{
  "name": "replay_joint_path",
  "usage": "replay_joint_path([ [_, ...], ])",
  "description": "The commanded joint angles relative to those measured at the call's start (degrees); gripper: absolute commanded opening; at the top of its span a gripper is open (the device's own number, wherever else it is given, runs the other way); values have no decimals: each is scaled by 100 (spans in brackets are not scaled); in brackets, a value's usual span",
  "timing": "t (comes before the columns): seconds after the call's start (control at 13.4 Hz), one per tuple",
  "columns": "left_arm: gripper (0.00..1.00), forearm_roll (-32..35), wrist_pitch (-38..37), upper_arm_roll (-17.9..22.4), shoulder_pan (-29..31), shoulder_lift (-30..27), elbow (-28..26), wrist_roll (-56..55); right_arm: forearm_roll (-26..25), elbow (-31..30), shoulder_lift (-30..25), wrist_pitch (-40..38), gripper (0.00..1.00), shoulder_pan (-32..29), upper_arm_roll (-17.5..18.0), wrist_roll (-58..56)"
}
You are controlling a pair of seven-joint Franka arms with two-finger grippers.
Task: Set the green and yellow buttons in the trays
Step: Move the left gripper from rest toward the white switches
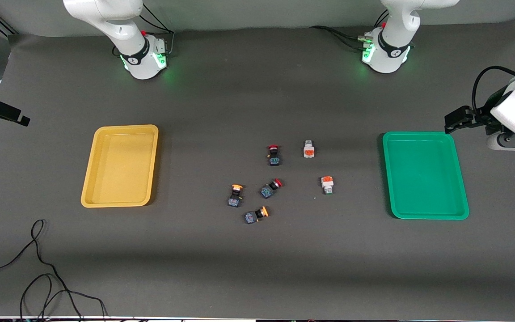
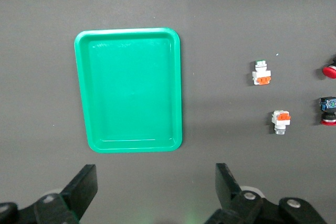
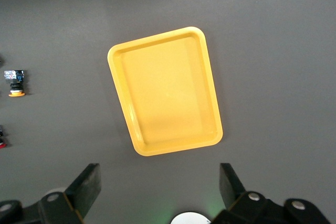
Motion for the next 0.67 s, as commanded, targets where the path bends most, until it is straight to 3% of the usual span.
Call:
replay_joint_path([
  [0.0,100,51,-25,50,-84,-108,-48,71,-111,-5,-38,-57,100,4,6,-79],
  [0.6,100,-27,89,24,-110,-108,-215,-34,-111,74,6,-65,100,4,32,-70],
])
